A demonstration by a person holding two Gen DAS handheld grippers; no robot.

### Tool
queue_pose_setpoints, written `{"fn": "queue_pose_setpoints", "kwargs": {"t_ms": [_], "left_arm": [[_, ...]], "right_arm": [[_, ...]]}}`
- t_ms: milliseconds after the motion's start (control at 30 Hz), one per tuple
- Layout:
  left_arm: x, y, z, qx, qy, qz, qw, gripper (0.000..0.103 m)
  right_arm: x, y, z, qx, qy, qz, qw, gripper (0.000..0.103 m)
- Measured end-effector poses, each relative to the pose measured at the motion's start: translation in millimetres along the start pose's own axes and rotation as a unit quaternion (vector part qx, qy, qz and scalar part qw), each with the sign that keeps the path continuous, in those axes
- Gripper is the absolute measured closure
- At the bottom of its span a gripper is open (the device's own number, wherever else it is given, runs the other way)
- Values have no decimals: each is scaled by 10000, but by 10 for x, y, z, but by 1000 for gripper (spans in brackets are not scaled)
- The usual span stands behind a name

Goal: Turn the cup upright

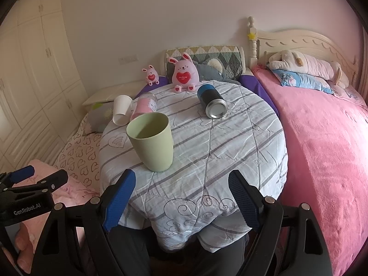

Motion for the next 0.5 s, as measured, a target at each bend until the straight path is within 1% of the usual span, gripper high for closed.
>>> {"fn": "queue_pose_setpoints", "kwargs": {"t_ms": [500], "left_arm": [[38,7,-2,5,-30,-45,10000,0]], "right_arm": [[31,0,-40,-16,1,-22,10000,19]]}}
Point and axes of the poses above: each gripper's, at about its wrist camera, not at the fingertips, and z roughly against the way its jaws point, x to its right, y to its top, the point moved 1 cm from there along -z, roughly the way its jaws point, and after that the axes turned 13 degrees about y, right-handed, at the moved point
